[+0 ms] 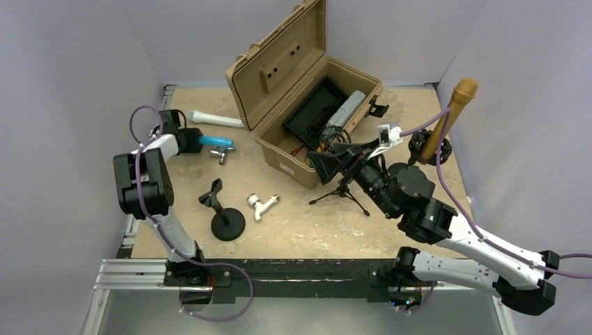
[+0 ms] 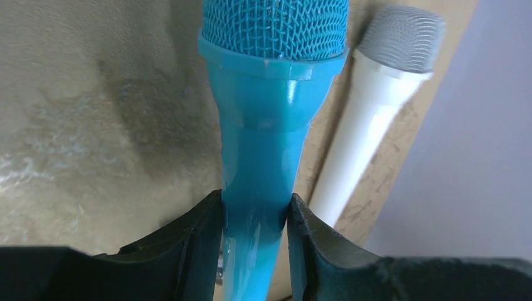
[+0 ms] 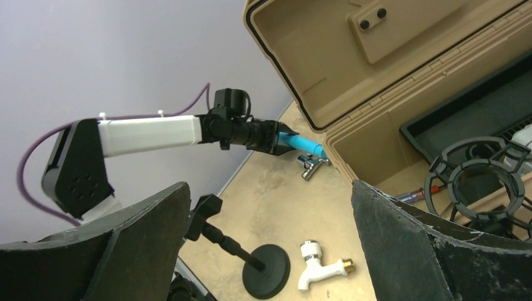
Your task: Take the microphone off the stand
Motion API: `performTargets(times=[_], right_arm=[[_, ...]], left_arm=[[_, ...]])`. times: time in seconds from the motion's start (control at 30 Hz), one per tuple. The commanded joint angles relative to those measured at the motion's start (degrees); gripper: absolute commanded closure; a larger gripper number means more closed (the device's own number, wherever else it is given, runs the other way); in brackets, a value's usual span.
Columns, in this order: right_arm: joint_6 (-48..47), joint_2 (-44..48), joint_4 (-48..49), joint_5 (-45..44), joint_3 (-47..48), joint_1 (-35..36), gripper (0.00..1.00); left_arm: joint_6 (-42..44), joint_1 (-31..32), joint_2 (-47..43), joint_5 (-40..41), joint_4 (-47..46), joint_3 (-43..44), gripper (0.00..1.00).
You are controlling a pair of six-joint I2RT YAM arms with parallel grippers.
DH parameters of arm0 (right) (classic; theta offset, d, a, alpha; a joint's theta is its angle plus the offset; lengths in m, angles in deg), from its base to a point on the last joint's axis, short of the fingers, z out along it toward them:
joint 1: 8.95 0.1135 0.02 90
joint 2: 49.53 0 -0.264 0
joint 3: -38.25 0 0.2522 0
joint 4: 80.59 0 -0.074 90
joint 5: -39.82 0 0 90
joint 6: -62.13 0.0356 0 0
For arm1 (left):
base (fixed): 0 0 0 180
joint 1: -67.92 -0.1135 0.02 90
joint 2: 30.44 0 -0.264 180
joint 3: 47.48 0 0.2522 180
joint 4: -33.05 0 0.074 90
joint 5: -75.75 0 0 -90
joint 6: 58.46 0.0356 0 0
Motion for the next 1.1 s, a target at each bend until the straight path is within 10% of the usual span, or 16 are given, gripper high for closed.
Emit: performTargets(times=[0.0,0.53,1.07], right_arm=[[3.03,0.88,-1.91,-1.50,0.56,0.02,0.02],[2.53,-0.40,-1.13,-0.65,1.21,0.01,0.02],[-2.78,-1.30,-0.50,-6.58,-1.23,0.01,0.01]], left_arm=[[-0.95,1.01,3.47,-0.31,-3.69,5.10,0.98],[-0.08,2.38,5.59,-0.46,-0.37,7.28,0.23],[6.63,2.39,-25.27,2.94,7.37,1.44,0.21]])
